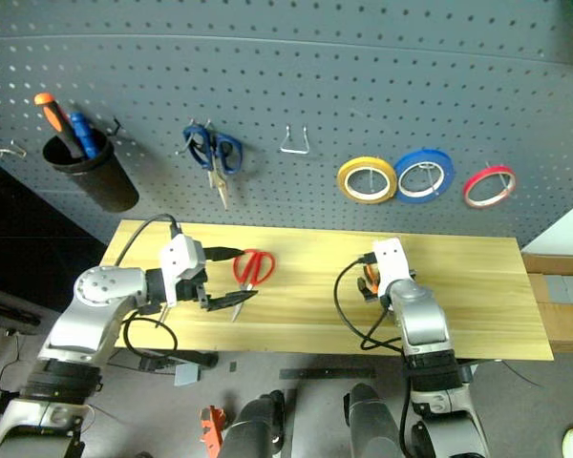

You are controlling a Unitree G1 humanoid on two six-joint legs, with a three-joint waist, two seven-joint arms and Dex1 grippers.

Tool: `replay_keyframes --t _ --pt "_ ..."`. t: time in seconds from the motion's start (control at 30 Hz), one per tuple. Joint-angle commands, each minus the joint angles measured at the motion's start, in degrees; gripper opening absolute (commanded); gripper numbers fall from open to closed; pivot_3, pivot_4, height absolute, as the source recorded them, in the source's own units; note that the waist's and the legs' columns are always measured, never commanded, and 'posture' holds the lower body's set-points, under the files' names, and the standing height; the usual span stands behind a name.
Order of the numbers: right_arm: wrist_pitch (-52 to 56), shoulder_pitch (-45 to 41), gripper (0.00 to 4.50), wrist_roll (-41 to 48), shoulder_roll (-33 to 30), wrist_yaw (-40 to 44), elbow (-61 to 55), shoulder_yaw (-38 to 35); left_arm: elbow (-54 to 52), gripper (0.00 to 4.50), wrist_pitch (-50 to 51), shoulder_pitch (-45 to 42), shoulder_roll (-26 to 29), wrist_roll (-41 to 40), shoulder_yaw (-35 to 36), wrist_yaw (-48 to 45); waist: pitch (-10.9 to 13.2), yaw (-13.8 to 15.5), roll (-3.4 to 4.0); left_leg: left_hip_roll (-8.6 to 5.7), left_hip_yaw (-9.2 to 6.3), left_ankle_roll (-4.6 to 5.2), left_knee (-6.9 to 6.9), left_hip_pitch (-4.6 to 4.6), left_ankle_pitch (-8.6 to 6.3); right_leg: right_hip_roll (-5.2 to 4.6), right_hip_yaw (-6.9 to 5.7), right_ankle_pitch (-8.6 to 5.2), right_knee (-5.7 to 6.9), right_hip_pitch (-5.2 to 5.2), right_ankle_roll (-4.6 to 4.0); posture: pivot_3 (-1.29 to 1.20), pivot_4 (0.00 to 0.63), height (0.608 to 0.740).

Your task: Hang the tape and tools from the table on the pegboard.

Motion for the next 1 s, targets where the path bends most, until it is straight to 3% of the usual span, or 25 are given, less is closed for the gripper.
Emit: replay_keyframes --t 0.03,0.77,0.87,1.0 --pt "-0.59 -1.28 4.44 1.68 -0.24 -1.53 2.6 -1.31 -0.95 4.5 -0.74 0.35 -0.27 -0.53 0.63 0.03 0.0 -0.3 0.0 0.0 0.0 0.0 0.01 0.0 0.0 0.0 0.0 0.0 0.01 0.0 0.0 -0.15 0.241 0.74" --pt "-6.22 -11.02 4.44 7.52 -2.66 -2.74 24.18 -2.56 -2.83 4.5 0.52 0.63 -1.24 -0.73 0.47 1.36 -0.02 -1.05 -0.02 0.01 0.02 0.0 0.02 0.0 0.0 0.02 0.03 0.0 0.04 -0.02 0.01 -0.14 0.237 0.74" --pt "-5.01 -11.35 3.9 8.31 -2.41 -2.77 24.52 -2.84 -2.94 4.5 0.73 0.62 -1.38 -0.75 0.51 1.52 -0.03 -1.05 -0.02 0.01 0.03 0.0 0.03 0.0 0.0 0.03 0.03 0.0 0.04 -0.01 0.01 -0.15 0.234 0.74" --pt "-3.38 -11.19 2.6 9.2 -1.73 -3.5 23.49 -3.15 -3.15 4.5 1.08 0.72 -1.7 -0.87 0.8 1.97 -0.06 -1.05 -0.03 0.02 0.02 0.0 0.02 0.0 0.0 0.03 0.03 0.01 0.04 -0.01 0.01 -0.15 0.231 0.74"
